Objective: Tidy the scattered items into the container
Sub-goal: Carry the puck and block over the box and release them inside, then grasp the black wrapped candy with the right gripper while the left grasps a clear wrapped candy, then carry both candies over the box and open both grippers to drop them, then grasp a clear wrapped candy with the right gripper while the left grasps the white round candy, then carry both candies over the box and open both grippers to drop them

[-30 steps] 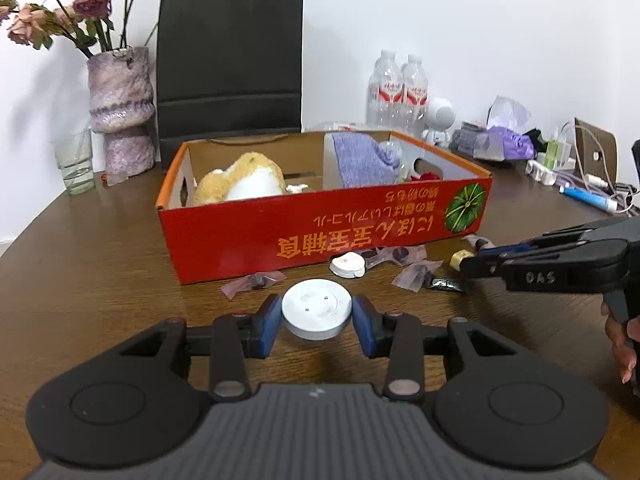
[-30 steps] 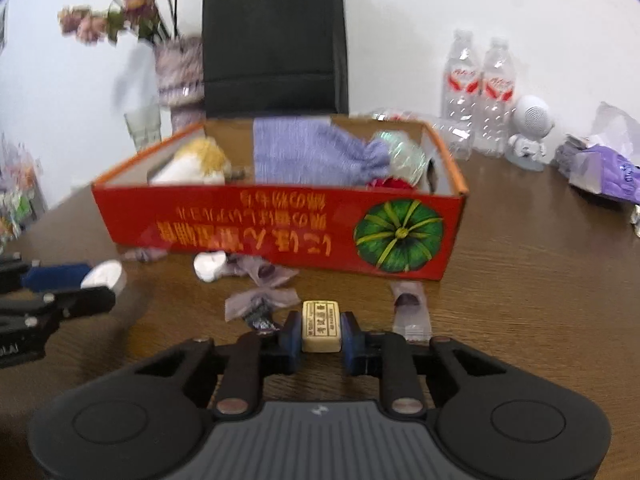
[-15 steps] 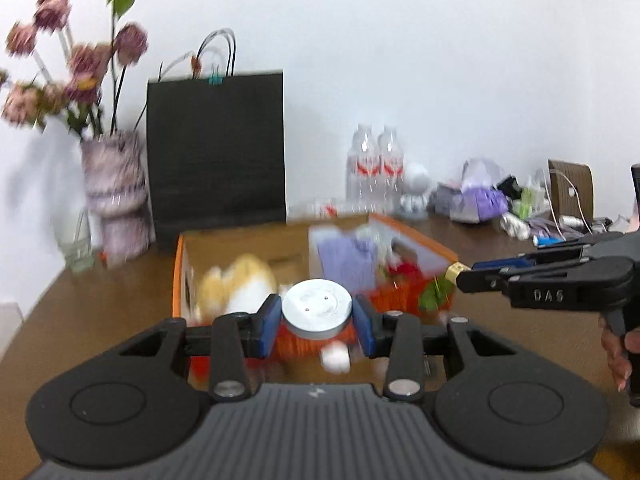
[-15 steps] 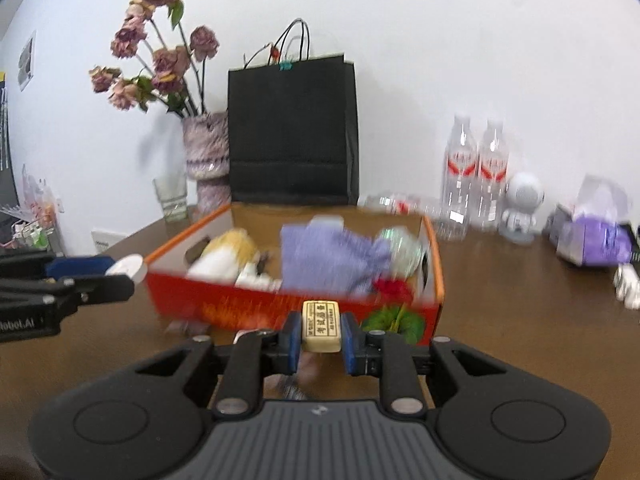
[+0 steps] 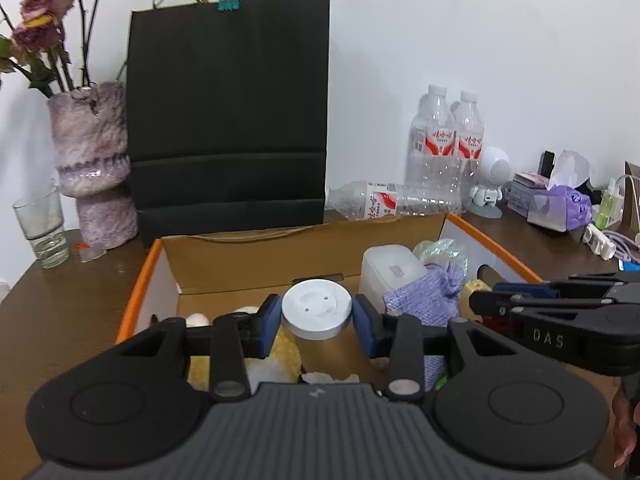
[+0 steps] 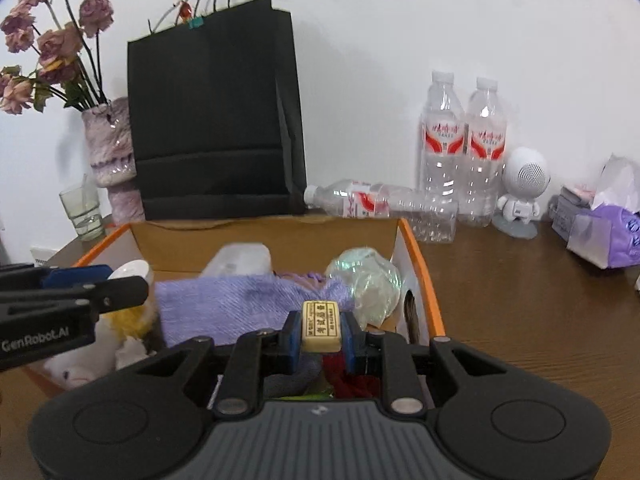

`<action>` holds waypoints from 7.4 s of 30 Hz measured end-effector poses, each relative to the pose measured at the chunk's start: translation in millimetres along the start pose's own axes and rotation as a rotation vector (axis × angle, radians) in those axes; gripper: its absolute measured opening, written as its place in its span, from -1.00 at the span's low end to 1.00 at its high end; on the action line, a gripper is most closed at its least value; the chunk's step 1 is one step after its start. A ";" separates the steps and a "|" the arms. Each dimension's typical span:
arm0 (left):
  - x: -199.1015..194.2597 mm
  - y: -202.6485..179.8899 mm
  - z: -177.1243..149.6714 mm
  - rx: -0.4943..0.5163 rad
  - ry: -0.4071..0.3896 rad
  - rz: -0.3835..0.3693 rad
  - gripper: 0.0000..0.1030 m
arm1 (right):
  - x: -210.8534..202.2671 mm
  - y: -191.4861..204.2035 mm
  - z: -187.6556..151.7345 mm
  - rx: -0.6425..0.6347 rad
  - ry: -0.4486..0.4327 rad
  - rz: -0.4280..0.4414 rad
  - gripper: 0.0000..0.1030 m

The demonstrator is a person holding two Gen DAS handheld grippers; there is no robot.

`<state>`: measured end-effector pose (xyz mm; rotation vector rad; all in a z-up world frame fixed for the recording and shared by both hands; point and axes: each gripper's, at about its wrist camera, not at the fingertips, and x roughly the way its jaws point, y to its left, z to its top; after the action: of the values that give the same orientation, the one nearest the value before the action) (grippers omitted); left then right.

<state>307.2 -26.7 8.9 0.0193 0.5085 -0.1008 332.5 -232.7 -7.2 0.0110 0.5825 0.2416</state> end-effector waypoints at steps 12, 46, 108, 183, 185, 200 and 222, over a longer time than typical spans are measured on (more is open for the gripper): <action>-83.6 27.5 -3.7 -0.012 -0.169 0.003 1.00 | -67.8 0.7 0.9 0.001 -0.133 0.050 0.99; -63.6 31.0 -99.0 0.114 0.158 -0.114 -0.58 | -81.0 45.3 -108.9 -0.188 0.109 0.149 -0.72; -18.1 18.2 -7.8 -0.055 -0.028 -0.062 -0.55 | -18.3 10.1 -3.7 -0.064 -0.006 0.090 -0.71; -161.6 -20.1 -115.0 0.029 0.008 -0.112 -0.46 | -150.0 22.9 -124.6 -0.015 -0.011 0.102 -0.66; -165.9 -16.6 -110.4 0.030 -0.010 -0.106 -0.46 | -152.9 25.3 -123.0 -0.013 -0.018 0.108 -0.66; -101.9 -0.4 -2.1 0.021 -0.180 -0.074 -0.46 | -92.1 15.8 -1.8 -0.095 -0.124 0.021 -0.66; -112.1 12.4 -40.9 0.061 -0.120 -0.069 0.93 | -109.6 12.8 -40.2 -0.153 -0.080 0.117 0.57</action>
<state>191.2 -2.2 27.7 0.0553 0.3864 -0.1837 219.2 -247.7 19.7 -0.0925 0.4835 0.3975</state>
